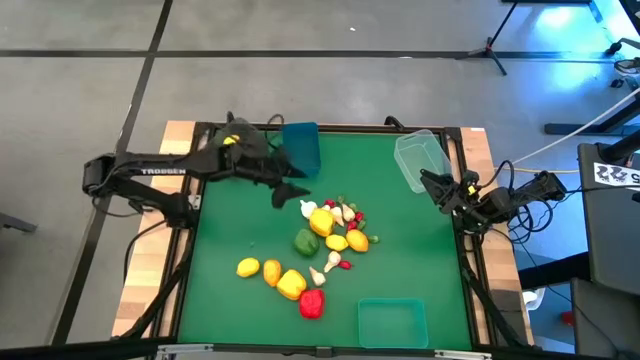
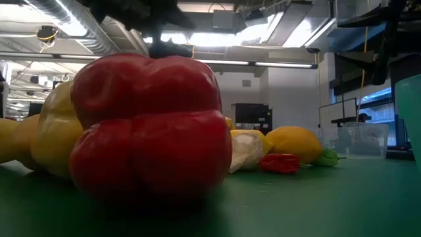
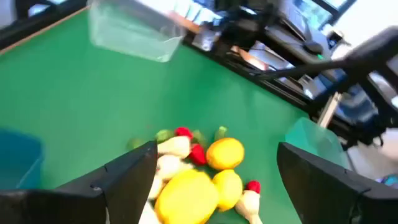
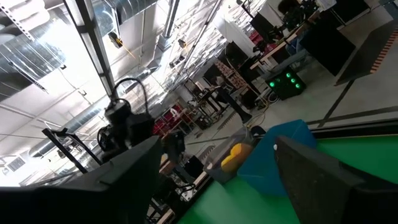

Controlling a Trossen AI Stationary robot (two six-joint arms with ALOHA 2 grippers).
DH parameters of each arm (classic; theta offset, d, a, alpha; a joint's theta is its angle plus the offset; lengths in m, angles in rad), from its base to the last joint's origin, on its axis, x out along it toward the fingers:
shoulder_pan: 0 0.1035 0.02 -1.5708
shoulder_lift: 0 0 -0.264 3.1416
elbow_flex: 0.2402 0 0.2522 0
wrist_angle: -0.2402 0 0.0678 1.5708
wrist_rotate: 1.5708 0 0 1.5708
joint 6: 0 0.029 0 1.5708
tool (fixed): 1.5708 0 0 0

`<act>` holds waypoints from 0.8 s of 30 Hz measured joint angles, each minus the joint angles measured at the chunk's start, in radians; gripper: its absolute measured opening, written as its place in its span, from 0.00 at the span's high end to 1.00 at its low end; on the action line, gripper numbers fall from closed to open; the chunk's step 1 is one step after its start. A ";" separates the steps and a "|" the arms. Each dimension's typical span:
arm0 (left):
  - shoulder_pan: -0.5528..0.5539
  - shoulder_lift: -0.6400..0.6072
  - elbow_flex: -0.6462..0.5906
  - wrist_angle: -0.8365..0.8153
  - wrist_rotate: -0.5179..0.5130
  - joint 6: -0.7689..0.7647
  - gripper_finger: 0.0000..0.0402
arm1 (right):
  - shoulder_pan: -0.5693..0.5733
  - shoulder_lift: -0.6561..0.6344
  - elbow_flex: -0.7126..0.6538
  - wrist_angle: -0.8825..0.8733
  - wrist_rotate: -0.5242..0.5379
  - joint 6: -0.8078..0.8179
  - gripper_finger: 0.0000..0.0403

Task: Sort produce into baskets
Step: Put the right yellow lemon into the black bin

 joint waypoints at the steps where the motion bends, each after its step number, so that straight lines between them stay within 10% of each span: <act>1: -0.020 0.010 0.000 0.020 -0.013 0.002 0.19 | 0.000 0.000 0.000 0.000 0.000 0.009 0.25; 24: -0.265 0.521 0.356 -0.065 0.015 0.295 0.19 | 0.000 0.000 0.000 -0.042 0.000 0.071 0.25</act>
